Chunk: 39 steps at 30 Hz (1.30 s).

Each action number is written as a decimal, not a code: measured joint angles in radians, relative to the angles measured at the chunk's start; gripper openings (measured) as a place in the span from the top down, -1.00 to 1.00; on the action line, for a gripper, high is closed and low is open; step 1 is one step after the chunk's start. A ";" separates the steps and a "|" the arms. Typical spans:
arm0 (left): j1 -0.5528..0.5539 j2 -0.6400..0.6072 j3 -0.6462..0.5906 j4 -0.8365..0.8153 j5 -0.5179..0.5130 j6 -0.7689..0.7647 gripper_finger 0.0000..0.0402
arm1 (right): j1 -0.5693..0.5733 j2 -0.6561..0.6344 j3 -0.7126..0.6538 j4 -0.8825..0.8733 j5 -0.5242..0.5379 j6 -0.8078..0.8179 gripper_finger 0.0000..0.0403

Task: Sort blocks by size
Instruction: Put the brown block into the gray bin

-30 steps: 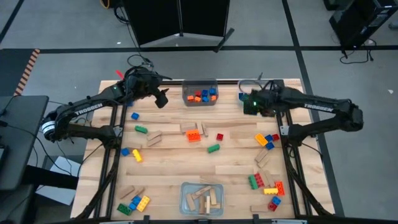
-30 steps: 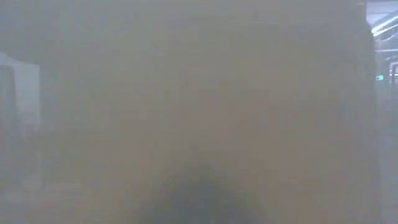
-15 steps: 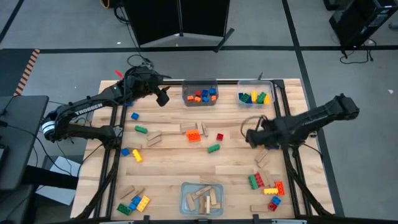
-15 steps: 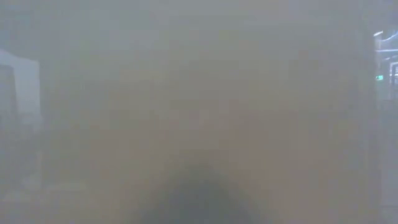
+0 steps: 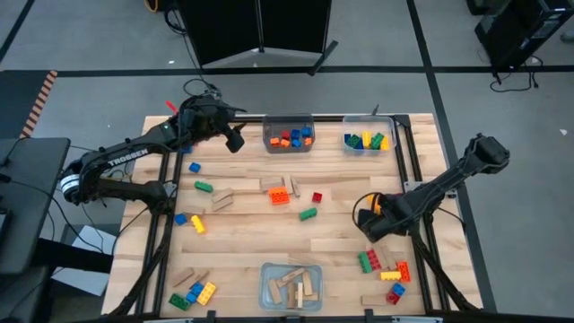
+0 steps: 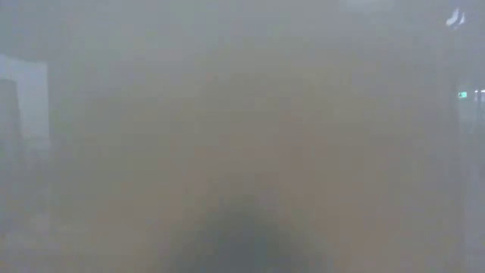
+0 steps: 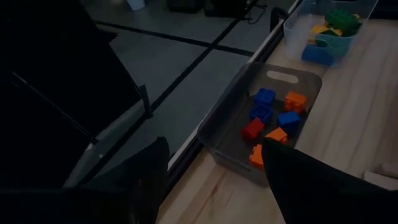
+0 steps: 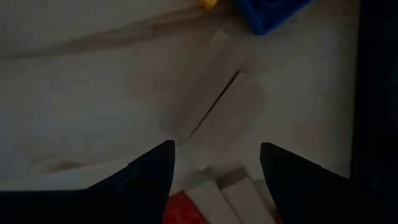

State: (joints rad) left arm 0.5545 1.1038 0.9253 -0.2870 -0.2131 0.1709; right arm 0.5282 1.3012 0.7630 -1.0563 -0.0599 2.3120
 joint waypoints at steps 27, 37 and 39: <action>0.000 0.000 0.000 0.091 0.000 0.007 -0.32 | 0.030 0.244 -0.001 0.166 -0.125 -0.019 -0.28; 0.000 0.000 0.000 0.104 0.000 0.007 -0.32 | 0.086 0.206 0.001 0.117 -0.229 0.041 -0.25; 0.000 0.000 0.000 0.104 0.000 0.007 -0.32 | 0.092 0.194 0.007 0.128 -0.215 0.066 -0.26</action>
State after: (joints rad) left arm 0.5545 1.1038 0.9253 -0.1835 -0.2129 0.1783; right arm 0.6201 1.4948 0.7704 -0.9287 -0.2752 2.3782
